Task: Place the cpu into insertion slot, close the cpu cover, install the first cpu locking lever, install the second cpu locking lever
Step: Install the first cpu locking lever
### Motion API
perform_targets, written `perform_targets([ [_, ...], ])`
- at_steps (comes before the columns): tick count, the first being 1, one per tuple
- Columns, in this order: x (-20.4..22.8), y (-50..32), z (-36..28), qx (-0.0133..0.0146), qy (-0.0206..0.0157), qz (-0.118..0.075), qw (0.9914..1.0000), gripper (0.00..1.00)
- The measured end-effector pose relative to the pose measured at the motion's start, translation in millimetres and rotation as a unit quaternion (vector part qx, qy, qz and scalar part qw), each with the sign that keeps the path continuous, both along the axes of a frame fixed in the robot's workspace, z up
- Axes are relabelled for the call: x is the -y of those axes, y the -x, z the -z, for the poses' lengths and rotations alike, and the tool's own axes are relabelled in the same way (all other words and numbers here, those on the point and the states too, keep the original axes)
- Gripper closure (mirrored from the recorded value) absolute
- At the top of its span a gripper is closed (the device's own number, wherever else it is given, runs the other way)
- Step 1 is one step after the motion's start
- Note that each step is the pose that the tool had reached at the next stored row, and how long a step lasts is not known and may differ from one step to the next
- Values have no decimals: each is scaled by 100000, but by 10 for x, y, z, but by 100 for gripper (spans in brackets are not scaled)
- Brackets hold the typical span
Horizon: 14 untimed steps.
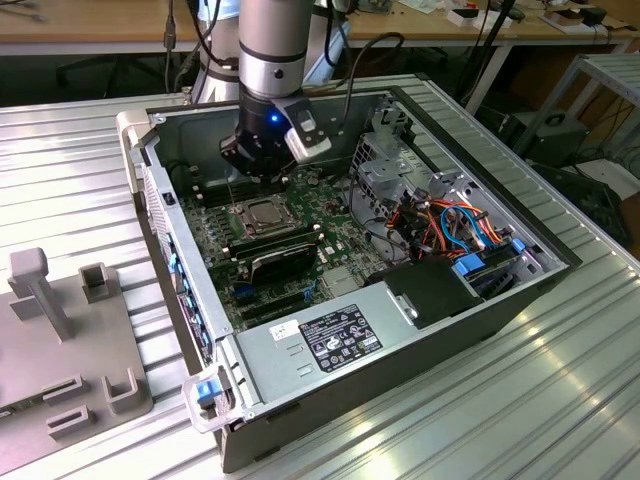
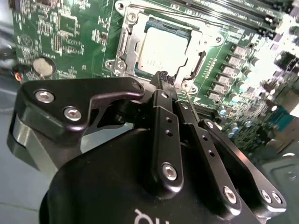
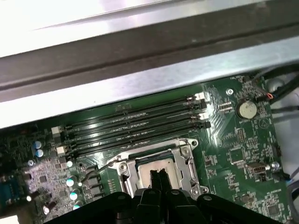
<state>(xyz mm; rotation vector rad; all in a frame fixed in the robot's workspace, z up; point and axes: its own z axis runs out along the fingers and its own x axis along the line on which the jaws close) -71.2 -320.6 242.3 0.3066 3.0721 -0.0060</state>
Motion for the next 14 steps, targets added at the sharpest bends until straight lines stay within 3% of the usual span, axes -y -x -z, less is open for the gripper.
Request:
perform_targets([
  [4,-5,-1,-23,-2,-1,-2990,99955,89],
  [8,-23,0,-136,-6,3,-3469,99940,89],
  [14,-33,0,-173,-6,13,-3605,99935,89],
])
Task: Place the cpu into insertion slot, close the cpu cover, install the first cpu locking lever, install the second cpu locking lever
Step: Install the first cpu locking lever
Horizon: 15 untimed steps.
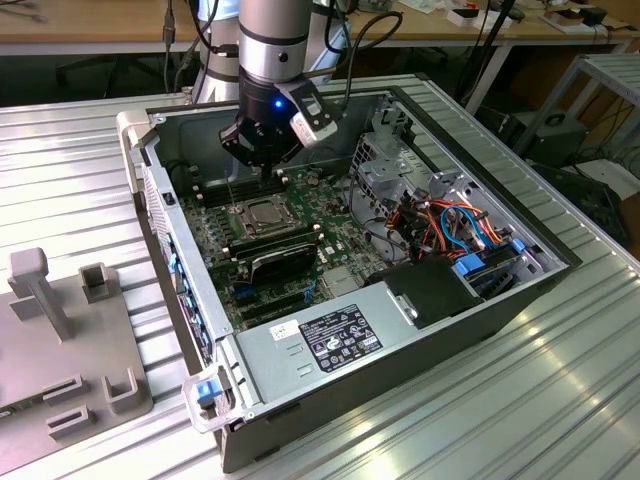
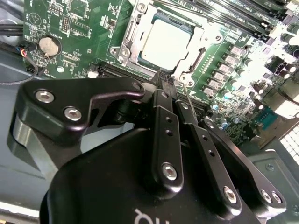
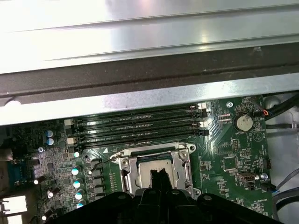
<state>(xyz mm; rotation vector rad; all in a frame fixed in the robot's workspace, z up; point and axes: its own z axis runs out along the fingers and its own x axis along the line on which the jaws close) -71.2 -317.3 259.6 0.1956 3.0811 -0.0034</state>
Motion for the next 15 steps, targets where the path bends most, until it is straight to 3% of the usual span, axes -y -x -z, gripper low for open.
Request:
perform_targets([
  [10,0,1,0,-3,1,-189,100000,89],
  [15,0,5,2,-3,-35,-3625,99934,89],
])
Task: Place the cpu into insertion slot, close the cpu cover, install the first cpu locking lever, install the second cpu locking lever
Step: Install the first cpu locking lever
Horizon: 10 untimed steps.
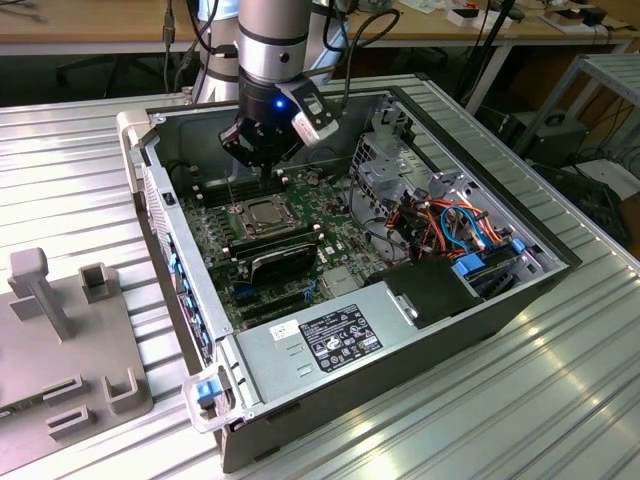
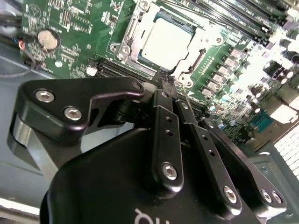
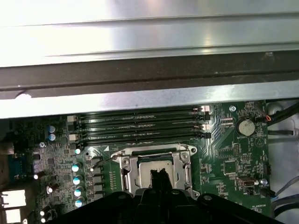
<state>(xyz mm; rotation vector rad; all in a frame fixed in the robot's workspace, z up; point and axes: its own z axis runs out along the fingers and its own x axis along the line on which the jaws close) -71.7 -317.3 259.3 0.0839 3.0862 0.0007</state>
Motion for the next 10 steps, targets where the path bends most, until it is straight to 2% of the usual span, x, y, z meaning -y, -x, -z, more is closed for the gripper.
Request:
perform_targets([
  [3,0,0,2,-2,9,-3056,99953,89],
  [4,0,0,2,-2,12,-3429,99941,89],
  [10,1,0,3,3,2,-3483,99939,89],
])
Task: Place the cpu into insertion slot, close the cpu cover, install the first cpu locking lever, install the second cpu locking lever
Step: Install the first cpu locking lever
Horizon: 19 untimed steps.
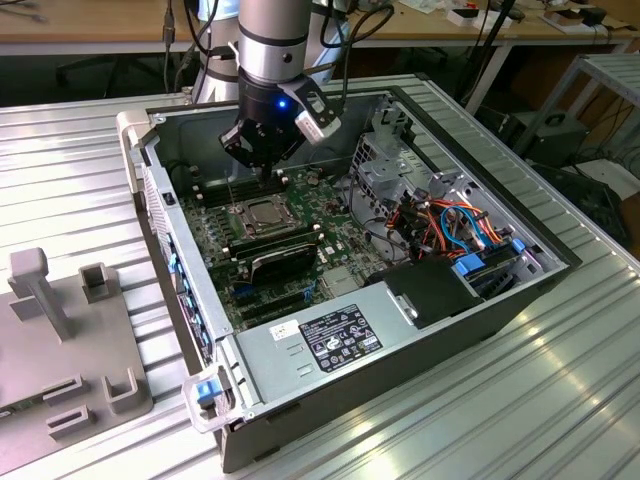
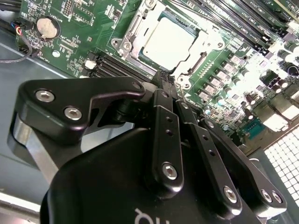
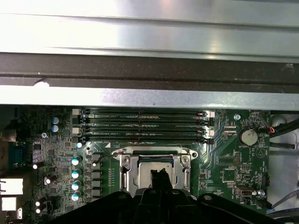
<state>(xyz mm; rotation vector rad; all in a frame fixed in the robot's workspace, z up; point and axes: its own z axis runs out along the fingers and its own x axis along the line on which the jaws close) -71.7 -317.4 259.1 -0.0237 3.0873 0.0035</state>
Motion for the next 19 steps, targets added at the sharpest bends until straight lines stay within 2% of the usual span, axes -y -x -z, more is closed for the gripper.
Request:
perform_targets([
  [4,10,0,-1,-9,11,-7,100000,89],
  [8,59,10,0,-1,-1,6,100000,89],
  [12,67,39,1,2,4,-37,100000,89],
  [17,67,154,8,-2,5,-98,100000,89],
  [19,66,240,12,0,1,-340,99999,89],
])
